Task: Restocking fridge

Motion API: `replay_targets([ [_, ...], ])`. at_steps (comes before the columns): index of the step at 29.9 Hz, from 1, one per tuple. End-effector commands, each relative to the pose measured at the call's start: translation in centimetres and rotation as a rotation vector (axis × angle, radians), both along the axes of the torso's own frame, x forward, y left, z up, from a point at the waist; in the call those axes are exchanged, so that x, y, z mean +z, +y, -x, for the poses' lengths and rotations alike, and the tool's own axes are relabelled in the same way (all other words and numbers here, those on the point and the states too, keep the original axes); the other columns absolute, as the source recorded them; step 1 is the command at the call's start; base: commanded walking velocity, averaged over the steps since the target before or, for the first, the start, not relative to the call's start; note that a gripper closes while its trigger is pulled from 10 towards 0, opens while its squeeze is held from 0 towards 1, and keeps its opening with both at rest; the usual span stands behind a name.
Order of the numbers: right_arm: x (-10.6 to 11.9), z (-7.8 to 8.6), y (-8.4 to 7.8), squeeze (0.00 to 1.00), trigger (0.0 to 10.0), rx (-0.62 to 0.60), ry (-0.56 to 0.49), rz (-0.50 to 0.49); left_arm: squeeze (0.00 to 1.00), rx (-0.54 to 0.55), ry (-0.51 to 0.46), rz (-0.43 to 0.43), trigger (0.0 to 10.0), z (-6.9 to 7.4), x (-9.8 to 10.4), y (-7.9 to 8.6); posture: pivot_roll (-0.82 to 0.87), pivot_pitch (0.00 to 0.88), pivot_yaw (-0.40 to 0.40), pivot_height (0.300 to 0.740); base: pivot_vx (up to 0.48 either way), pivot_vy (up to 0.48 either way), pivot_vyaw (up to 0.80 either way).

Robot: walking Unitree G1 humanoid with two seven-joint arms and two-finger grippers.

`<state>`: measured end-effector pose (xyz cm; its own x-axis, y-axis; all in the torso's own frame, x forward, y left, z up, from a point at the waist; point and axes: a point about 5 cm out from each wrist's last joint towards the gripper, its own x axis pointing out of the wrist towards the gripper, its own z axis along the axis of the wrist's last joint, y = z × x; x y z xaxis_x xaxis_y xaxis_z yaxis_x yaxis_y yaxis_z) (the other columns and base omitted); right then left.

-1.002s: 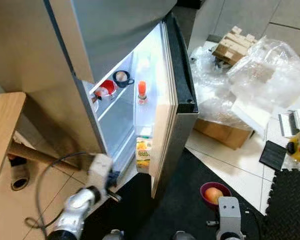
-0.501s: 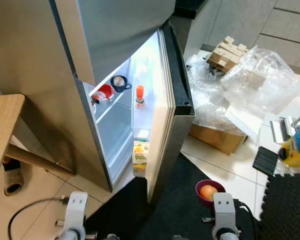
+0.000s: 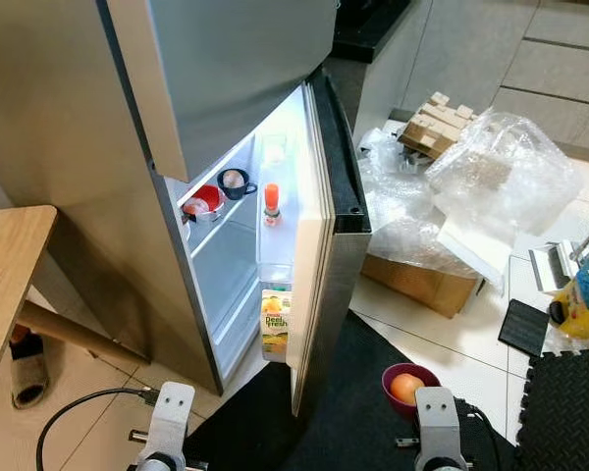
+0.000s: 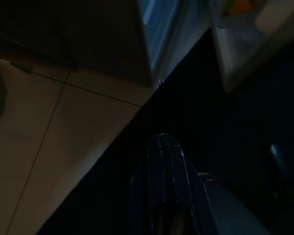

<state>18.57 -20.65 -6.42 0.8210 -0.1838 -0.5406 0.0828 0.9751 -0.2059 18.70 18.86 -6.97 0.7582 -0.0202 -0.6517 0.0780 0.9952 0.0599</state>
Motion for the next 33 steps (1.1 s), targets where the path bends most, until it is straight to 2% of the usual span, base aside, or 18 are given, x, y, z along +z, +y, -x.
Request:
replay_targets([
  [1, -0.09, 0.06, 0.19, 0.00, 10.0, -0.001, 0.005, -0.005, 0.00, 0.053, 0.019, 0.034, 10.0, 0.37, -0.35, -0.21, -0.13, 0.051, 0.005, 0.731, 0.000, 0.000, 0.00],
  [7, 0.00, -0.11, 0.08, 0.00, 10.0, -0.001, 0.003, -0.003, 0.00, 0.044, 0.004, 0.049, 10.0, 0.12, -0.23, -0.48, -0.12, 0.051, 0.001, 0.731, 0.000, 0.000, 0.00],
  [33, 0.13, -0.42, 0.37, 0.00, 10.0, 0.001, -0.009, -0.007, 0.00, 0.019, 0.019, 0.061, 10.0, 0.37, -0.51, -0.95, -0.12, 0.062, 0.004, 0.731, -0.353, 0.000, 0.00],
])
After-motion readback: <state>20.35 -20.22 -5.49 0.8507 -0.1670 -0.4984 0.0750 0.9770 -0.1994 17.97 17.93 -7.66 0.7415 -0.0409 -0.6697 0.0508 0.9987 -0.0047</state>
